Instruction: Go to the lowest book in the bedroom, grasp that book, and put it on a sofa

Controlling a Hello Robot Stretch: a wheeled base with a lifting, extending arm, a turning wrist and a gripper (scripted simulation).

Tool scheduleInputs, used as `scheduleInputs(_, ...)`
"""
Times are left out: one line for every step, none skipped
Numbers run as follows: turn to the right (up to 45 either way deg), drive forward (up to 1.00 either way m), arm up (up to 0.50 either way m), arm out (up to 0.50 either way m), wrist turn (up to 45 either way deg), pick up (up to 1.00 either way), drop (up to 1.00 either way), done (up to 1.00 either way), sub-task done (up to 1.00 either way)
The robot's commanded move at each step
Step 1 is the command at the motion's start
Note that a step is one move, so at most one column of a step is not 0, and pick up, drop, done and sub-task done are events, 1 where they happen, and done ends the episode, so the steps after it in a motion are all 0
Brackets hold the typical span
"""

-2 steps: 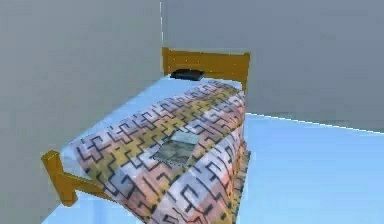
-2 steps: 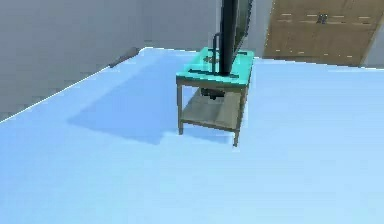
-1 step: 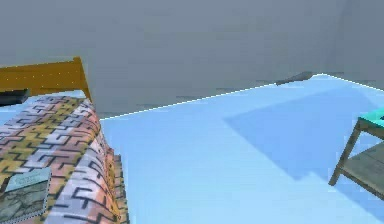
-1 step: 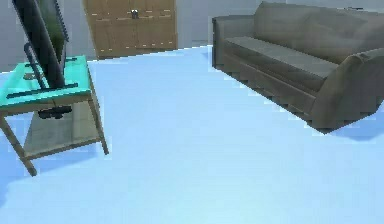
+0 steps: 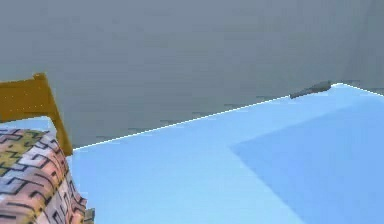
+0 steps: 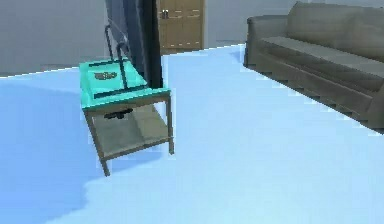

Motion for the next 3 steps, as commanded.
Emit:
scheduleInputs(-27.0,0.0,0.0,0.0,0.0,0.0,0.0,0.0,0.0)
scheduleInputs(0.0,0.65,0.0,0.0,0.0,0.0,0.0,0.0,0.0)
scheduleInputs(45.0,0.0,0.0,0.0,0.0,0.0,0.0,0.0,0.0)
